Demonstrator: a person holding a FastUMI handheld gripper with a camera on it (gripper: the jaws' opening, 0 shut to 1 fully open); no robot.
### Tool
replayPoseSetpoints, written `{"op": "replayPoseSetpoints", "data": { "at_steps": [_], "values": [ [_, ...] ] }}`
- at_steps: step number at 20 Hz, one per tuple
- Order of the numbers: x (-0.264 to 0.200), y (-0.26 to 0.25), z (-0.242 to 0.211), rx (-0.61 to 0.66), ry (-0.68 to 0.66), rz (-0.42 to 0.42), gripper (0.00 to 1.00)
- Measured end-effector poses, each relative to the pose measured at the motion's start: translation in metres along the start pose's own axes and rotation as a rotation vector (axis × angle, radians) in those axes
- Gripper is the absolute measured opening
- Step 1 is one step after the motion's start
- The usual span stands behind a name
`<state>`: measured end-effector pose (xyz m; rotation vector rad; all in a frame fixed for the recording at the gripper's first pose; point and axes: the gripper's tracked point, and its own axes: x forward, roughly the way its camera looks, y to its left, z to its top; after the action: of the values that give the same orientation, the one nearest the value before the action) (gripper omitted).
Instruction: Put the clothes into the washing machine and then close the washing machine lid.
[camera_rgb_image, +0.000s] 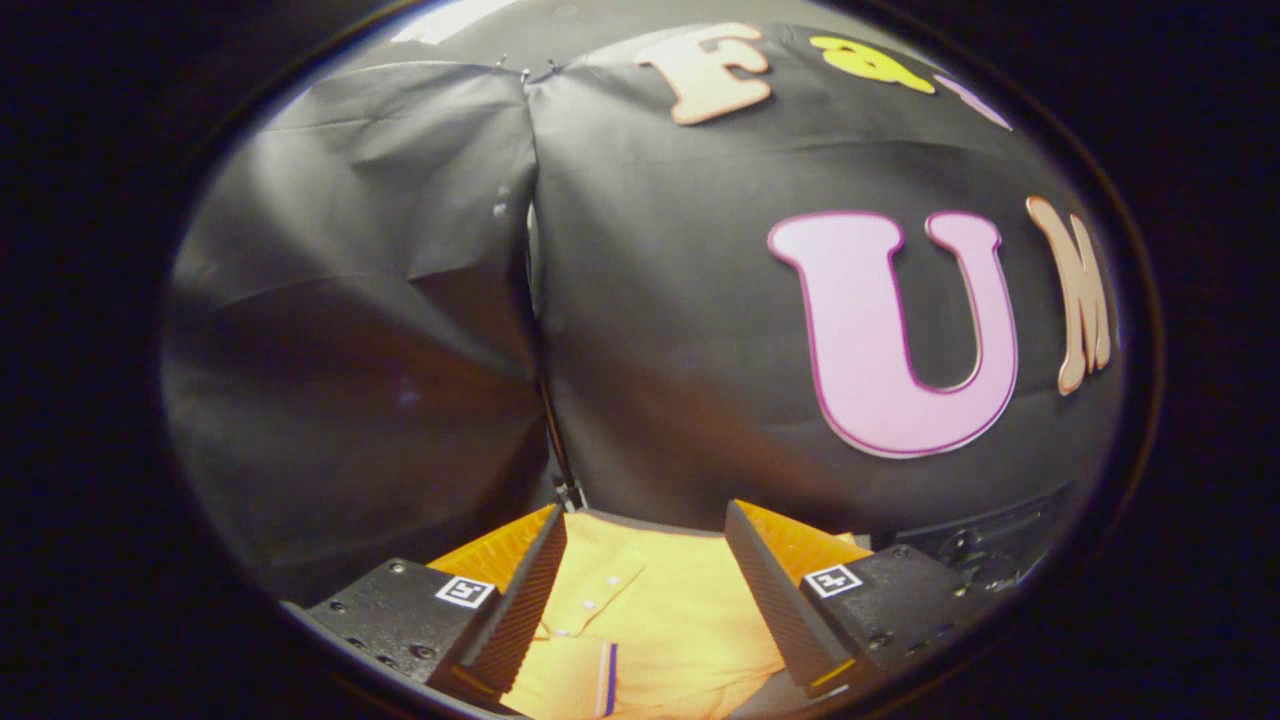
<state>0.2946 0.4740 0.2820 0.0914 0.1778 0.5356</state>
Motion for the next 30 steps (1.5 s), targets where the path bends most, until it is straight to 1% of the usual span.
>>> {"op": "replayPoseSetpoints", "data": {
  "at_steps": [2,7,8,9,12,13,14,16,17,21,22,24,25,27,29,30],
  "values": [
    [0.015,0.004,-0.024,0.000,0.079,-0.008,0.97],
    [0.033,0.004,-0.093,-0.085,0.278,-0.059,0.97],
    [0.029,0.003,-0.101,-0.087,0.328,-0.071,0.97],
    [0.033,0.005,-0.101,-0.074,0.327,-0.078,0.98],
    [0.036,0.003,-0.120,-0.068,0.429,-0.084,0.98],
    [0.033,0.004,-0.122,-0.063,0.443,-0.086,0.98],
    [0.040,0.001,-0.118,-0.062,0.427,-0.095,0.99],
    [0.034,0.000,-0.120,-0.071,0.455,-0.094,0.97],
    [0.039,0.000,-0.120,-0.076,0.445,-0.091,0.99],
    [0.037,0.003,-0.120,-0.080,0.457,-0.076,0.97],
    [0.038,0.007,-0.121,-0.082,0.459,-0.060,0.96],
    [0.039,0.015,-0.120,-0.071,0.471,-0.013,0.76],
    [0.038,0.022,-0.121,-0.051,0.476,0.012,0.51],
    [0.037,0.022,-0.118,-0.009,0.467,0.014,0.10],
    [0.035,0.026,-0.120,0.030,0.474,0.036,0.01],
    [0.035,0.024,-0.119,0.054,0.471,0.035,0.01]
  ]
}}
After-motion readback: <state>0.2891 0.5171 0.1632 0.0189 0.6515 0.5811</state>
